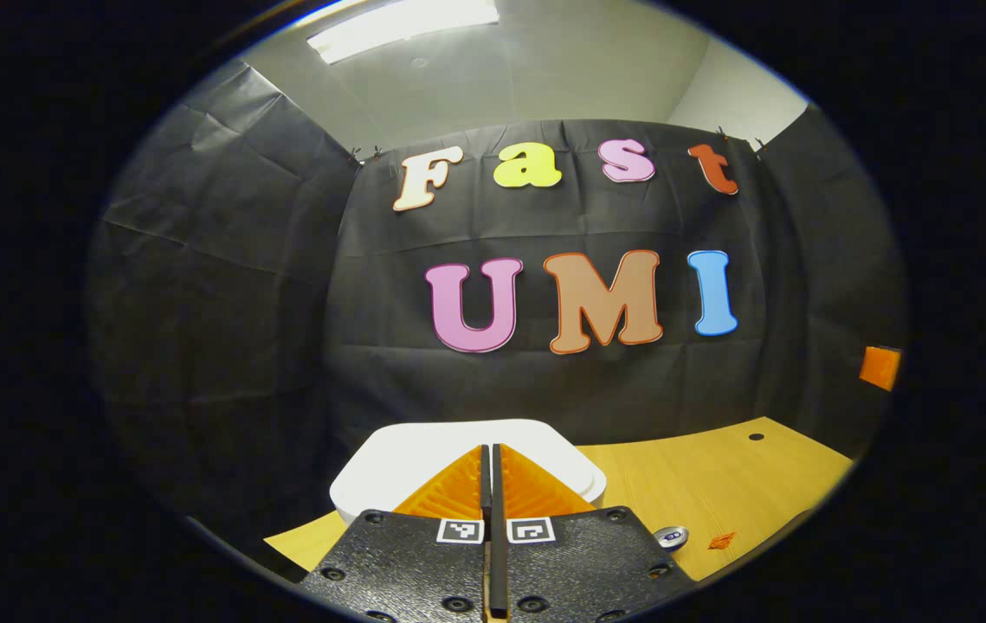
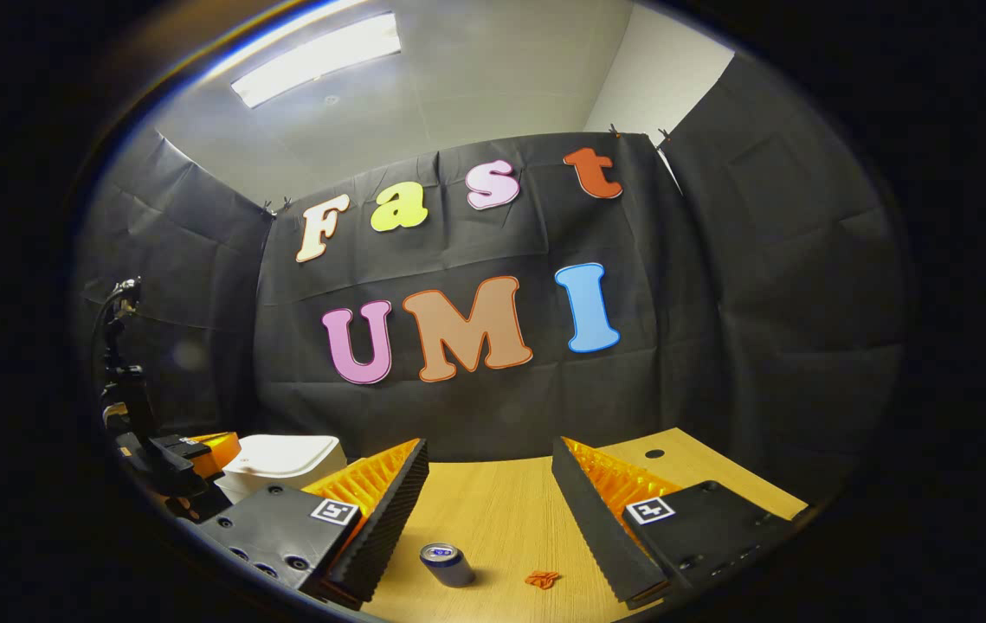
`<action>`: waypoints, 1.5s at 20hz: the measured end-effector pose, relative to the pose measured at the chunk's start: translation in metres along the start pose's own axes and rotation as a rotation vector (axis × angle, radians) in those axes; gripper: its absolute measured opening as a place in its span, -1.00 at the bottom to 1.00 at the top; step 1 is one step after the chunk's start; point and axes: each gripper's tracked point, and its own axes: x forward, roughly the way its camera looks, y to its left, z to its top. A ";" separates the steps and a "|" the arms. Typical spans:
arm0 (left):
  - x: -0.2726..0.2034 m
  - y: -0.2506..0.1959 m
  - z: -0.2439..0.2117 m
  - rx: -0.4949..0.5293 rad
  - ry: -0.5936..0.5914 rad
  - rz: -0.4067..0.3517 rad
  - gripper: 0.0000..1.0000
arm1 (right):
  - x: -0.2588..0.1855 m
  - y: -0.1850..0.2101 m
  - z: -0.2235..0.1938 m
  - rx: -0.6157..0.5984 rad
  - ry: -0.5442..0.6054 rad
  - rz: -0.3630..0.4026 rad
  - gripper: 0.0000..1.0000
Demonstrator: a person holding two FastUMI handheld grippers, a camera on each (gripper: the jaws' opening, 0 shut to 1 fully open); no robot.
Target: Press the lid of the desktop garbage bin to open it, pick up the crumpled paper on the desktop and throw it into the bin, then pick up the pop can on the desktop and drop it into the bin, and finally close the garbage bin lid.
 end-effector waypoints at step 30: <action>-0.010 0.023 0.100 -0.057 -0.216 -0.013 -1.00 | 0.012 0.002 -0.036 0.017 0.081 0.007 0.92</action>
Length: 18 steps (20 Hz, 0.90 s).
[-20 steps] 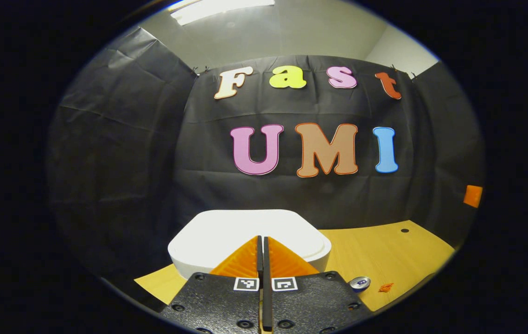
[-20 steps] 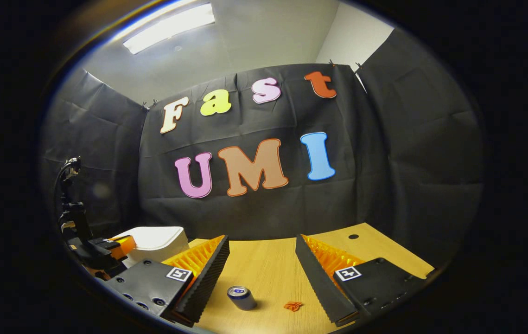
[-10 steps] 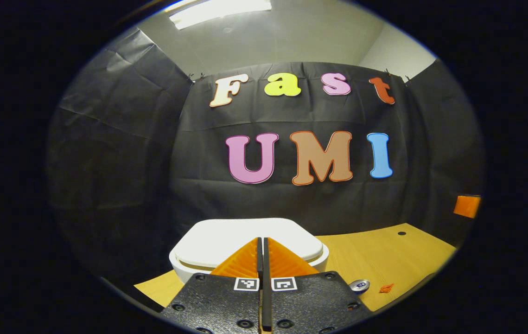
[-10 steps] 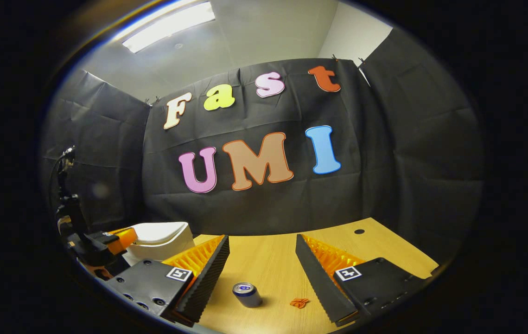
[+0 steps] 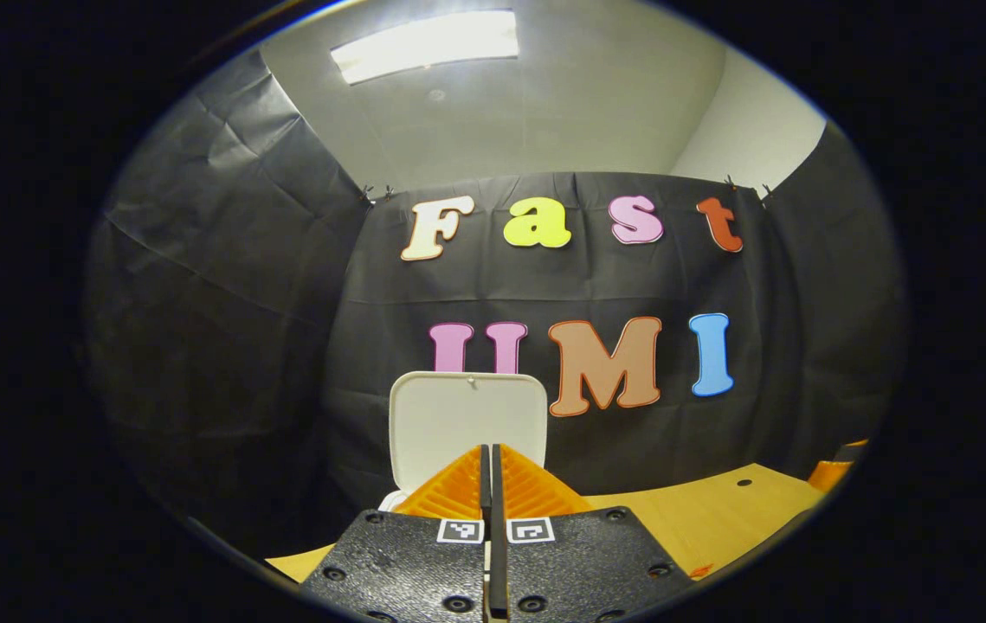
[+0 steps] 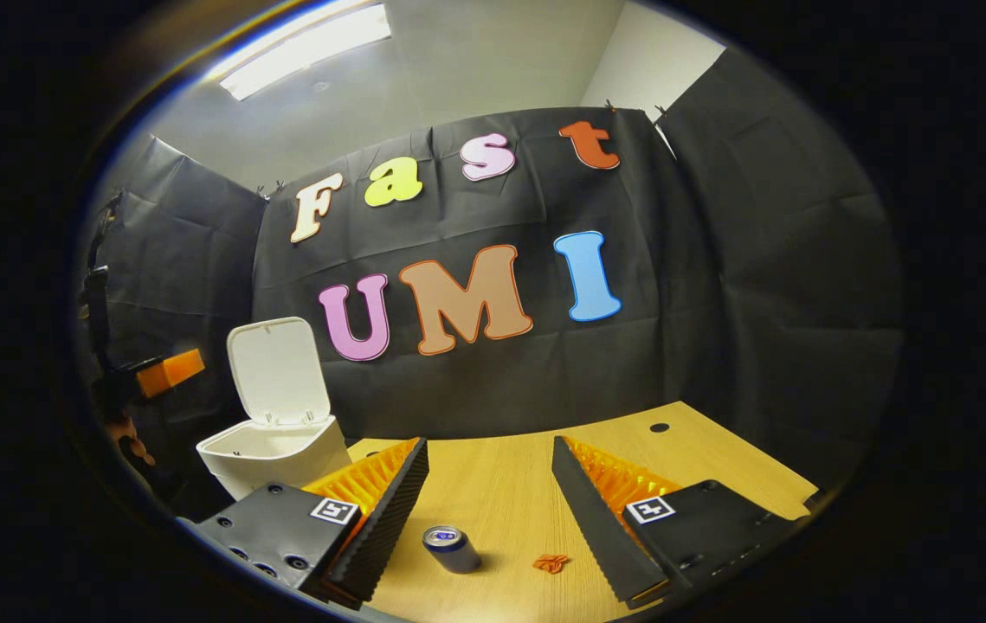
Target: Press the lid of the desktop garbage bin to open it, pick up the crumpled paper on the desktop and throw it into the bin, then pick up the pop can on the desktop and drop it into the bin, and finally close the garbage bin lid.
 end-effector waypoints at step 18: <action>-0.037 0.001 -0.022 0.041 0.022 0.017 0.88 | 0.047 -0.019 -0.113 -0.098 0.152 0.052 0.92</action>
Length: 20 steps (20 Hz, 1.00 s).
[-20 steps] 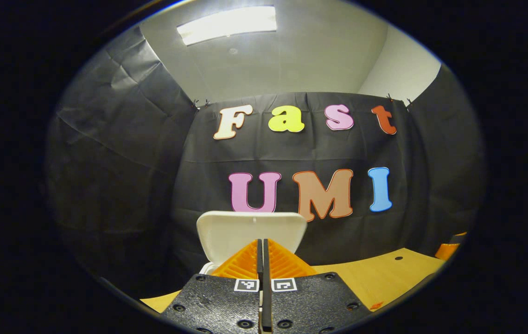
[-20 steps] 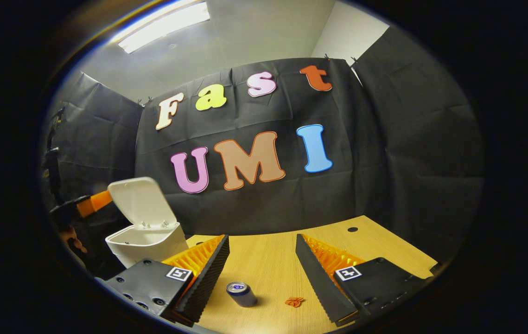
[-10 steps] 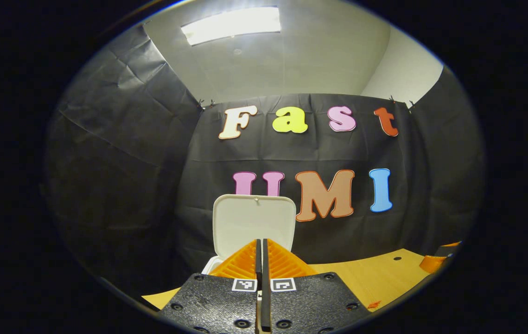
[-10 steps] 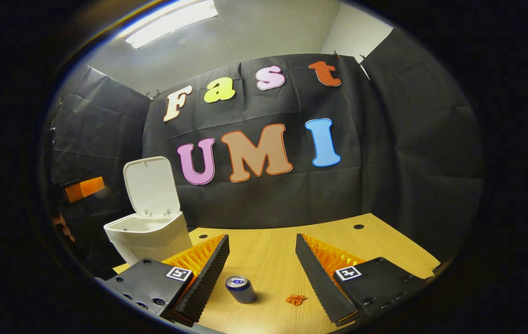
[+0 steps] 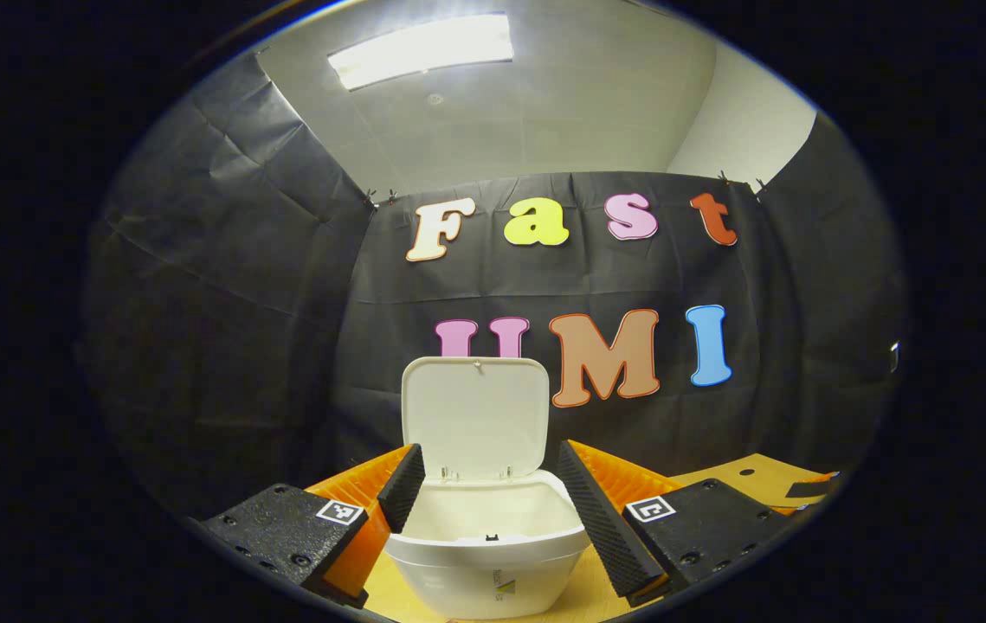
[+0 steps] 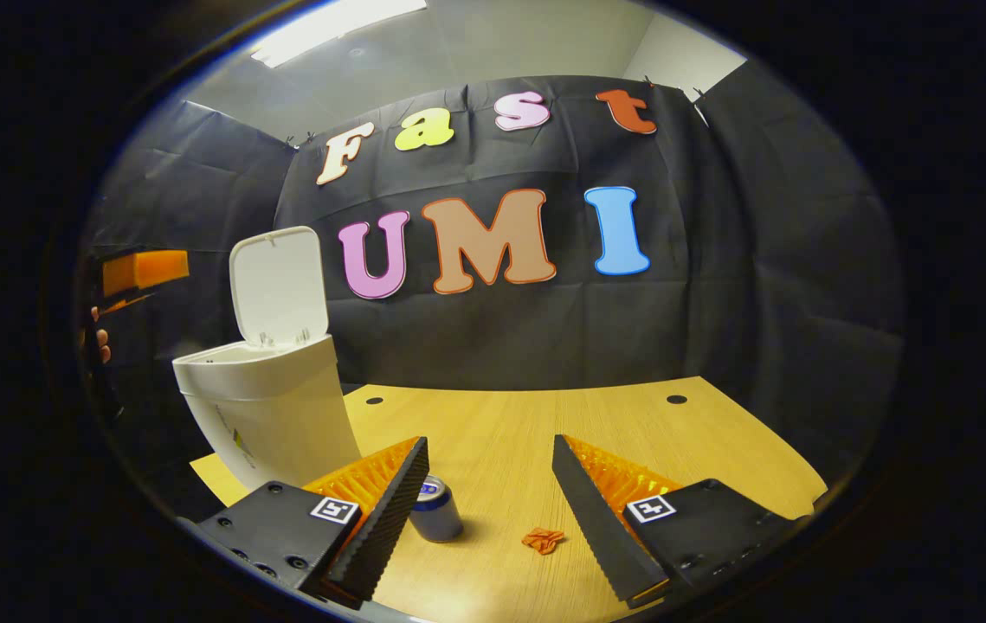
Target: Press the lid of the desktop garbage bin to open it, pick up the crumpled paper on the desktop and throw it into the bin, then pick up the pop can on the desktop and drop it into the bin, and finally close the garbage bin lid.
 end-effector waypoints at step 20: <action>-0.053 0.068 -0.015 0.108 0.084 0.300 0.94 | 0.094 -0.058 -0.184 0.001 0.625 -0.058 0.71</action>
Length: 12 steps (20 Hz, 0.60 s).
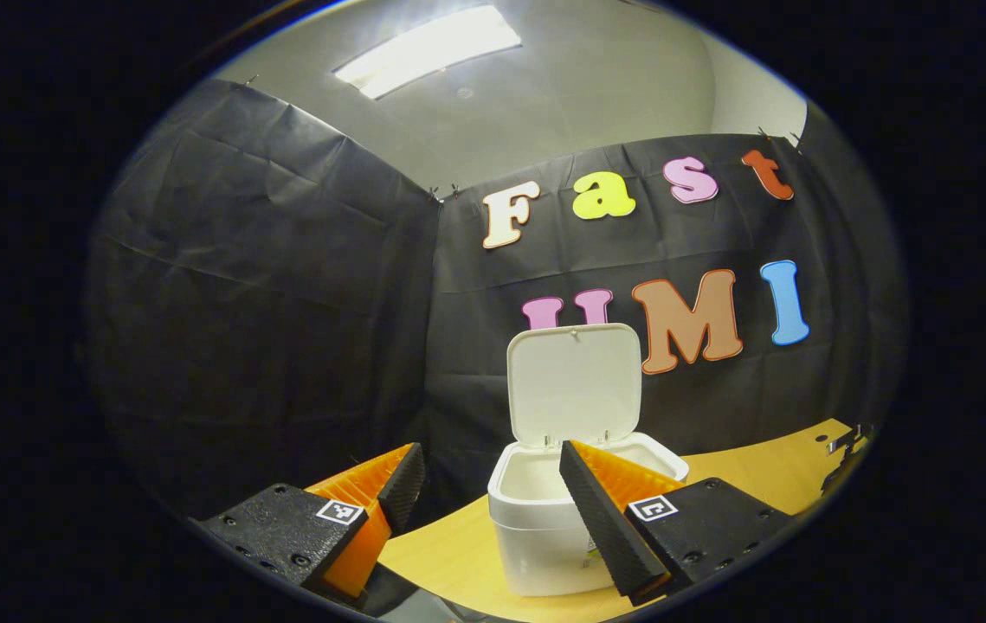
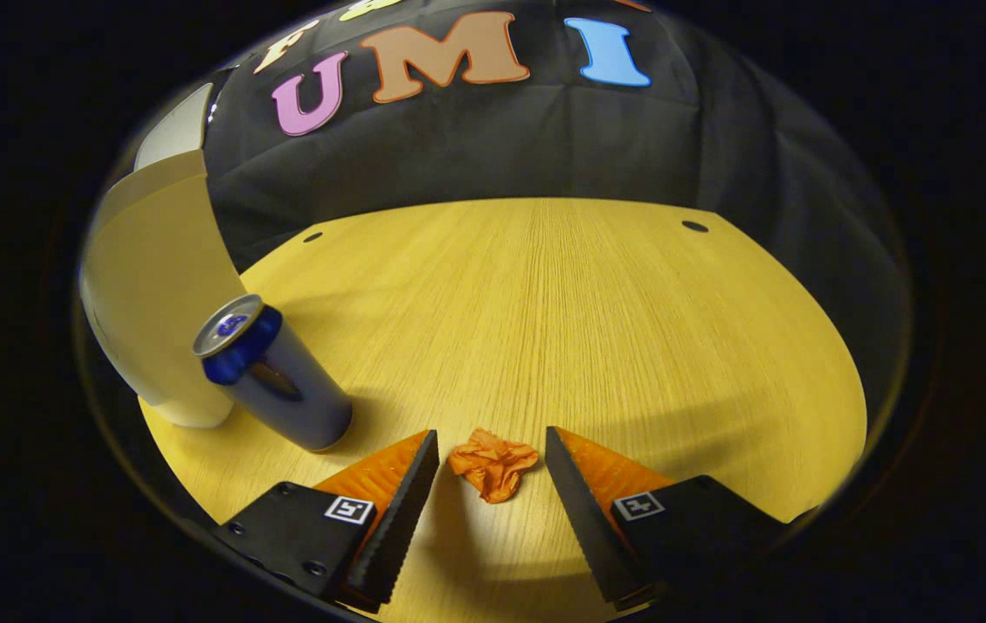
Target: Press the lid of the desktop garbage bin to open it, pick up the crumpled paper on the desktop and throw it into the bin, then pick up the pop can on the desktop and drop it into the bin, and finally close the garbage bin lid.
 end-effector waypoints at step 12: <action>-0.001 0.011 -0.001 -0.023 -0.004 0.016 0.89 | -0.019 0.004 0.014 -0.090 -0.015 -0.010 -0.43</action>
